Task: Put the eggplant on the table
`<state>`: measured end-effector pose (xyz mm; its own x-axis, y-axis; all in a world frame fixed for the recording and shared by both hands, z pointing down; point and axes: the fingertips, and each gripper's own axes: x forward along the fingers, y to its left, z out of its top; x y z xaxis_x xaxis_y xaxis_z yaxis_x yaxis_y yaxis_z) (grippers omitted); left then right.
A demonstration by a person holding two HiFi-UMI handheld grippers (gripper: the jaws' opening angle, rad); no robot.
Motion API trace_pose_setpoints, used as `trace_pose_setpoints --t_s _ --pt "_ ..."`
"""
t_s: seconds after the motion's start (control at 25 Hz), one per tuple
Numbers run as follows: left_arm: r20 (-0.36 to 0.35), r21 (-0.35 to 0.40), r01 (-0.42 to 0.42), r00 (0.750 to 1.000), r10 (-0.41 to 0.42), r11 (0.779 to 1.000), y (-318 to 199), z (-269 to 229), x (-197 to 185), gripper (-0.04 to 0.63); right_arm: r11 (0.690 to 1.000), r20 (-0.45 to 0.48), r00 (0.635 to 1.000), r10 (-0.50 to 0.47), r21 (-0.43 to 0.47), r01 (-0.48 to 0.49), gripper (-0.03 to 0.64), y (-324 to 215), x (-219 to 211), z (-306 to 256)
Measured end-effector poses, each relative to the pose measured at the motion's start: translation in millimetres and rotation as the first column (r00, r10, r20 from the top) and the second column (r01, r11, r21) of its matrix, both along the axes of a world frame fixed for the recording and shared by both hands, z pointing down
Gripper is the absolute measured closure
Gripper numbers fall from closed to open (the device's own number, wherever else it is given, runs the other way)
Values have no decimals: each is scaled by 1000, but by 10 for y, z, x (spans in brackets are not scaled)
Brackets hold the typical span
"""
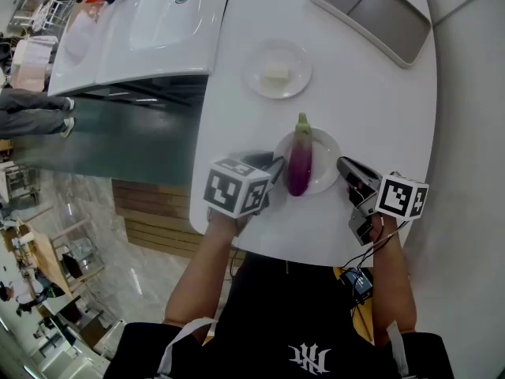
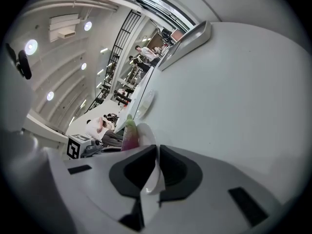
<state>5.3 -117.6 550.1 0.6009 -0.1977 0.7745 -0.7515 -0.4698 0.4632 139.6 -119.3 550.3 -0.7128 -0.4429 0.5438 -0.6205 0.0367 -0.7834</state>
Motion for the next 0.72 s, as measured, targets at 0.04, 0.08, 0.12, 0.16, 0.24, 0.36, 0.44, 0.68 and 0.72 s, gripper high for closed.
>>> trace_pose_setpoints --t_s 0.04,0.08,0.12,0.16,0.24,0.36,0.44,0.68,0.72 --pt "12 7 -6 1000 6 1000 -2 8 5 537 1000 -10 1000 -4 3 4 597 -3 3 6" --pt "22 13 -10 1000 10 1000 -4 15 11 535 1000 -21 1000 -9 7 9 597 -5 7 15" --pt "28 17 -13 1000 12 1000 -6 21 15 534 1000 -31 999 -15 11 15 597 -5 11 28" --pt "33 21 -14 999 14 1000 -11 27 17 534 1000 -39 999 -20 15 20 597 -6 13 43" --pt "49 34 -20 999 18 999 -26 36 19 531 999 -58 998 -29 25 30 595 -18 16 61" --pt "98 65 -46 994 39 997 -51 29 30 523 997 -117 991 -57 45 63 595 -36 17 53" --pt "141 87 -68 989 56 994 -55 19 41 518 994 -166 983 -80 57 91 595 -32 20 44" --pt "248 132 -130 964 95 983 -61 42 52 508 970 -378 909 -173 95 224 591 -46 5 72" --pt "269 137 -144 958 103 980 -58 59 52 508 961 -423 886 -192 102 257 589 -51 -1 75"
